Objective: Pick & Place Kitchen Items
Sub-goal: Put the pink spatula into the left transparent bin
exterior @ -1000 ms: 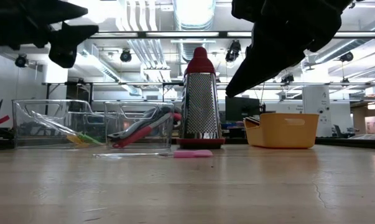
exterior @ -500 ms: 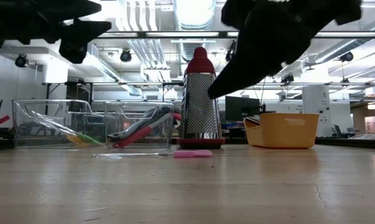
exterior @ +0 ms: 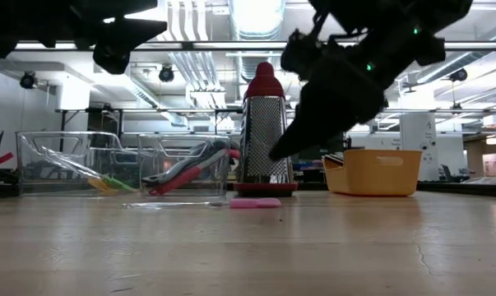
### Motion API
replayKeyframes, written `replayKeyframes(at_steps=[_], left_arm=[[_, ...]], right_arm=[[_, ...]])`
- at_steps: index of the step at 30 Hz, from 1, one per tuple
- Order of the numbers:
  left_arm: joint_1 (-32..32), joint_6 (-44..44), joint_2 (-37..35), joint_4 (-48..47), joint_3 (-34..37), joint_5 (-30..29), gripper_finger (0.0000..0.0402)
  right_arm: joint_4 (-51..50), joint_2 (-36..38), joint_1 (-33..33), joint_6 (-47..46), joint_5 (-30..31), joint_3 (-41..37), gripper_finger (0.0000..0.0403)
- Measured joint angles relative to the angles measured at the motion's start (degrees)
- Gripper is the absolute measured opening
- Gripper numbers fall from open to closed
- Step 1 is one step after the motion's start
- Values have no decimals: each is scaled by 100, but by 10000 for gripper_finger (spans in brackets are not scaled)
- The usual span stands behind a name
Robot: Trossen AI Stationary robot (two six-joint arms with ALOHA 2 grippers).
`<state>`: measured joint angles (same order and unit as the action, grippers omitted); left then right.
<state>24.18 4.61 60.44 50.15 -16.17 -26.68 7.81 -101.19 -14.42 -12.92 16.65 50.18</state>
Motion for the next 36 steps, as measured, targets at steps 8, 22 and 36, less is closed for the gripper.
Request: replayKeyframes(at_steps=[8,22,36], left_arm=[[13,15,64,53,7,18,197],[17,-5,73,43,4,11,197],[20,17,73,41,5,11,197]], right_arm=[[207,-513,148,132,133,108,272],[269,-778,250,20,86,89,294],[538,-1335,433,146,-549,313,223]])
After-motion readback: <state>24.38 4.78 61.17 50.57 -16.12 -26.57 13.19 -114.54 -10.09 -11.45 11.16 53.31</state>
